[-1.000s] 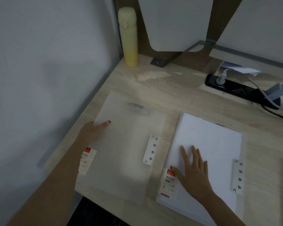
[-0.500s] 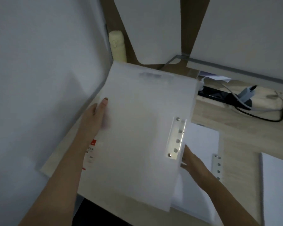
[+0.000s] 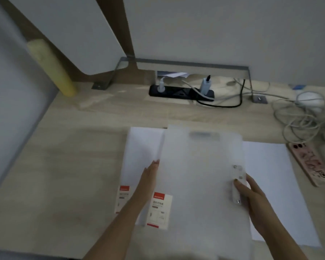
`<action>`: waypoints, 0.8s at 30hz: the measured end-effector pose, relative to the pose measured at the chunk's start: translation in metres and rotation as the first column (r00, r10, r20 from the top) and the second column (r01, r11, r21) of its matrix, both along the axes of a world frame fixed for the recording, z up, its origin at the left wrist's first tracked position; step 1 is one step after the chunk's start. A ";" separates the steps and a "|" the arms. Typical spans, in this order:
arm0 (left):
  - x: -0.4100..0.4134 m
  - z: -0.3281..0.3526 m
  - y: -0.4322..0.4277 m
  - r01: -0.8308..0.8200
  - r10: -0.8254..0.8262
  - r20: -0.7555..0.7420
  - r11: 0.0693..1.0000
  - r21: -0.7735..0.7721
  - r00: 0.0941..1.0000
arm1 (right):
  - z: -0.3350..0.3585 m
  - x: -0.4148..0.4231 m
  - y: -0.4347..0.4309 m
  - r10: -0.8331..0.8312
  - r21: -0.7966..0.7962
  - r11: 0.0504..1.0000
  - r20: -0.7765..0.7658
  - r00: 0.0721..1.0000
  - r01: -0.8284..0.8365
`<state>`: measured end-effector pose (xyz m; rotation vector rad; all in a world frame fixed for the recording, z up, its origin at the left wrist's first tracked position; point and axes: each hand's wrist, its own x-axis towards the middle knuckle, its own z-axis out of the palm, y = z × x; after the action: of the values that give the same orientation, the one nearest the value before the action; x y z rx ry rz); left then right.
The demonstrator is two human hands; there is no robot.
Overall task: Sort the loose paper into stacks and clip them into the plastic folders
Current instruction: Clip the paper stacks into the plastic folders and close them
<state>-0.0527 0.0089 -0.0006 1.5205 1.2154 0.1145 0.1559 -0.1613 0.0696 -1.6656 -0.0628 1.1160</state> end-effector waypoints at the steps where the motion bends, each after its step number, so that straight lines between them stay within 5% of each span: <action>1: 0.005 -0.014 -0.005 0.138 -0.124 -0.114 0.982 0.125 0.986 | -0.001 0.006 -0.006 -0.016 -0.012 1.000 0.037 0.999 0.016; 5: 0.000 -0.044 -0.017 0.439 -0.265 -0.404 0.786 0.436 0.875 | -0.006 0.017 -0.014 -0.010 -0.021 1.000 0.136 0.991 0.013; 12: -0.069 -0.043 0.021 0.617 -0.268 -0.671 0.702 0.356 0.691 | -0.019 0.014 -0.003 0.058 -0.050 0.997 0.133 0.989 -0.052; 18: -0.121 -0.024 0.049 0.401 -0.079 -0.654 0.842 0.360 0.752 | -0.033 0.007 0.009 0.055 -0.085 0.995 0.154 0.987 -0.042; 24: -0.074 -0.041 0.021 0.520 -0.159 -0.618 0.717 0.464 0.770 | -0.053 -0.016 0.028 0.170 -0.192 0.972 0.197 0.965 -0.132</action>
<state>-0.1267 0.0304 -0.0416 2.4807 1.3561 -0.2244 0.1396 -0.1333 0.0166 -1.9638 -0.2383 1.0773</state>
